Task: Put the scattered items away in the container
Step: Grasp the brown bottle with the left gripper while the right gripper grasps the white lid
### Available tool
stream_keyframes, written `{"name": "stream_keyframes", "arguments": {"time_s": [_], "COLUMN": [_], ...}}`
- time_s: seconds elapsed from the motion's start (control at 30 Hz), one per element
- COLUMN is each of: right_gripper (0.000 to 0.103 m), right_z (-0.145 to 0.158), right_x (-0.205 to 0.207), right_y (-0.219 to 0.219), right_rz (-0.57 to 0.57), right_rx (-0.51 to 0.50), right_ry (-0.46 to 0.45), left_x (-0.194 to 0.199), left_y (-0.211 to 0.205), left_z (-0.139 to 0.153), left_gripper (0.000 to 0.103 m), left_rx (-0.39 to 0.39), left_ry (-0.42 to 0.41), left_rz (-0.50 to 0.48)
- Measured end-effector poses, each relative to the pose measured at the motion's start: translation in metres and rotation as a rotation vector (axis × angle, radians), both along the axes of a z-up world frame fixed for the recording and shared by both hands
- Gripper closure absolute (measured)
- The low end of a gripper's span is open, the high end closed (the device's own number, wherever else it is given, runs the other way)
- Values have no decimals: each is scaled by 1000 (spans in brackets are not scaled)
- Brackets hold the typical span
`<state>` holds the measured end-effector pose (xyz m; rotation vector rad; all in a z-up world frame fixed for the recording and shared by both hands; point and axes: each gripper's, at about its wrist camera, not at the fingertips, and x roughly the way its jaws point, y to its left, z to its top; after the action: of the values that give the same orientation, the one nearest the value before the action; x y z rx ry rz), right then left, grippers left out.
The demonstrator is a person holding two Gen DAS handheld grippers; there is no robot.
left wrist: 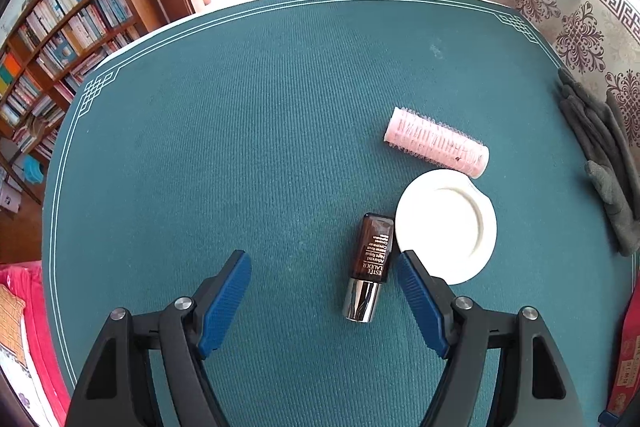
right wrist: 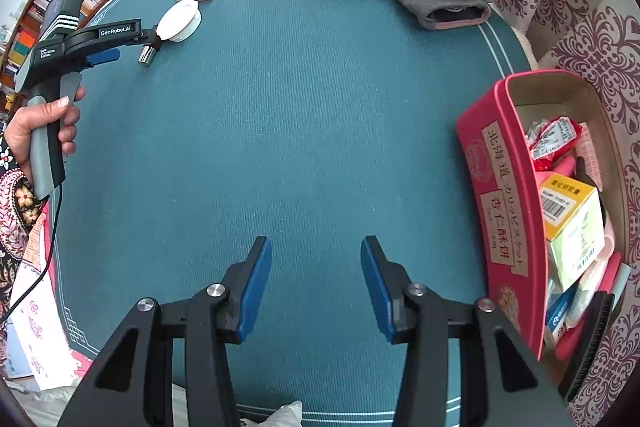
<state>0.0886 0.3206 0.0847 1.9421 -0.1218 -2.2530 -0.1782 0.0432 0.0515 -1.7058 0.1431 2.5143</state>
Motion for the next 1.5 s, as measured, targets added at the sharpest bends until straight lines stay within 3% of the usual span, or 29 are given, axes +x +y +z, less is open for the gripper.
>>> {"name": "stream_keyframes", "arguments": {"time_s": [0.27, 0.43, 0.57, 0.7, 0.73, 1.03, 1.4, 1.43, 1.5], "right_gripper": [52, 52, 52, 52, 52, 52, 52, 52, 41], "right_z": [-6, -7, -6, -6, -5, 7, 9, 6, -1], "right_x": [-10, -19, -26, -40, -45, -102, -174, -180, -189], "right_y": [-8, -23, -32, -41, -45, -87, -158, -164, -176], "right_rz": [13, 45, 66, 79, 84, 142, 288, 303, 333], "right_rx": [1, 2, 13, 18, 19, -24, -12, 0, 27], "right_ry": [-20, -17, -9, -1, 7, 82, 159, 159, 150], "left_x": [6, 0, -8, -12, -11, 9, 64, 65, 75], "left_y": [-6, 3, 10, 18, 19, -32, -66, -67, -73], "left_z": [-13, -21, -22, -21, -21, -22, 3, 6, 8], "left_gripper": [26, 45, 48, 79, 82, 82, 82, 82, 82], "left_rx": [-21, -16, -17, -5, -6, 146, 208, 210, 212], "left_ry": [-34, -43, -20, -4, -3, -60, -37, -36, -36], "left_rz": [-64, -94, -111, -165, -171, -34, 22, 25, 31]}}
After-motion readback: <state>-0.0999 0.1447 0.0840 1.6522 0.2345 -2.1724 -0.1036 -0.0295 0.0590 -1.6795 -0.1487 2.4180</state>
